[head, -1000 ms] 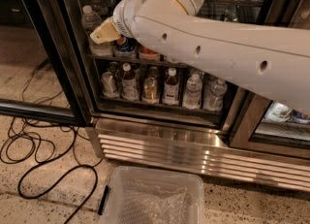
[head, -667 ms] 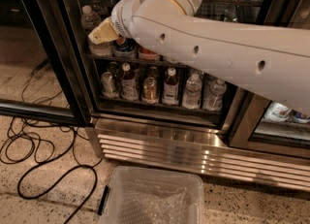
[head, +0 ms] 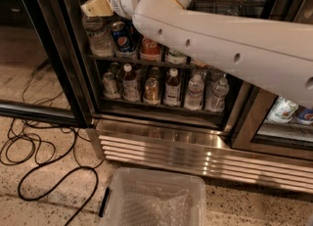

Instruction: Pick coke can from top shelf of fridge

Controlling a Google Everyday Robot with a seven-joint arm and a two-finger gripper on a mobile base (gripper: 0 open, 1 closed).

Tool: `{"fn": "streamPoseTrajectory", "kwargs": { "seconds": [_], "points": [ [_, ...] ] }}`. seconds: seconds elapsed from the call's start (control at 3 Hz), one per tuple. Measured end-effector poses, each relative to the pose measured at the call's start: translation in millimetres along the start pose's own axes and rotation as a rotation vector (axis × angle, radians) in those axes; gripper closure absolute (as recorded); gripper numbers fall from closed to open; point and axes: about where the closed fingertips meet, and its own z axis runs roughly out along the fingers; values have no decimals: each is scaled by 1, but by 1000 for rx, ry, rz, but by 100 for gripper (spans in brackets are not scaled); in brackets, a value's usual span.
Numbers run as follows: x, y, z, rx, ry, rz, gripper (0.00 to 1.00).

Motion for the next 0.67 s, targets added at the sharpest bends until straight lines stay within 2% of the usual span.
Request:
{"fn": "streamPoseTrajectory", "kwargs": {
  "seconds": [0.33, 0.67],
  "points": [
    [-20, -22, 22, 36, -66, 51, 0],
    [-27, -29, 39, 61, -100, 86, 11]
  ]
}}
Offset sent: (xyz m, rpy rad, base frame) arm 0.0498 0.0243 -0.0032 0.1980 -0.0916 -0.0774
